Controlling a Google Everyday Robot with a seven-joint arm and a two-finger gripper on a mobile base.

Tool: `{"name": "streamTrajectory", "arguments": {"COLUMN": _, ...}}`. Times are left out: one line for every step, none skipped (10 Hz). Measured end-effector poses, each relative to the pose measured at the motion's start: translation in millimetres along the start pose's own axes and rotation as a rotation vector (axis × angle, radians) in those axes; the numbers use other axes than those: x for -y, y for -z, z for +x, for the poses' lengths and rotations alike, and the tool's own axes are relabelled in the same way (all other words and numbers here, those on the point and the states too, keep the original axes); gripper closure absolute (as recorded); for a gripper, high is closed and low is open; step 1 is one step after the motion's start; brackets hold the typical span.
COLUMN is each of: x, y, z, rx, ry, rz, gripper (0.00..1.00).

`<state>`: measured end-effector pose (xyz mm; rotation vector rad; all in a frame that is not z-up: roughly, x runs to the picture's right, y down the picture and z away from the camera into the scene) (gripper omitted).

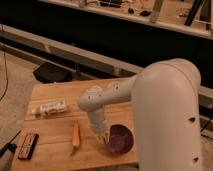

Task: Drag the ceramic bowl in a circle

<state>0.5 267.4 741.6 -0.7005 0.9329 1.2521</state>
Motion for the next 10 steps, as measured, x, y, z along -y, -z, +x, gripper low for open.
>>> {"name": "streamTrajectory", "arguments": {"x": 5, "y": 2, "z": -3, "rx": 0.007, "ry": -0.014, "rz": 0.000, "gripper": 0.82}}
{"name": "streamTrajectory", "arguments": {"x": 14, "y": 5, "z": -9, "rx": 0.018, "ry": -0.037, "rz": 0.001, "gripper": 0.82}}
{"name": "streamTrajectory", "arguments": {"x": 18, "y": 6, "z": -12, "rx": 0.025, "ry": -0.051, "rz": 0.001, "gripper": 0.82}}
{"name": "streamTrajectory", "arguments": {"x": 25, "y": 9, "z": -17, "rx": 0.036, "ry": -0.068, "rz": 0.002, "gripper": 0.82}}
{"name": "streamTrajectory", "arguments": {"x": 31, "y": 12, "z": -22, "rx": 0.047, "ry": -0.085, "rz": 0.003, "gripper": 0.82}}
{"name": "streamTrajectory", "arguments": {"x": 37, "y": 15, "z": -26, "rx": 0.059, "ry": -0.100, "rz": 0.005, "gripper": 0.82}}
{"name": "streamTrajectory", "arguments": {"x": 42, "y": 19, "z": -31, "rx": 0.072, "ry": -0.115, "rz": 0.007, "gripper": 0.82}}
{"name": "streamTrajectory", "arguments": {"x": 47, "y": 21, "z": -35, "rx": 0.081, "ry": -0.129, "rz": 0.009, "gripper": 0.82}}
{"name": "streamTrajectory", "arguments": {"x": 57, "y": 26, "z": -43, "rx": 0.099, "ry": -0.154, "rz": 0.015, "gripper": 0.82}}
{"name": "streamTrajectory", "arguments": {"x": 62, "y": 29, "z": -49, "rx": 0.110, "ry": -0.168, "rz": 0.020, "gripper": 0.82}}
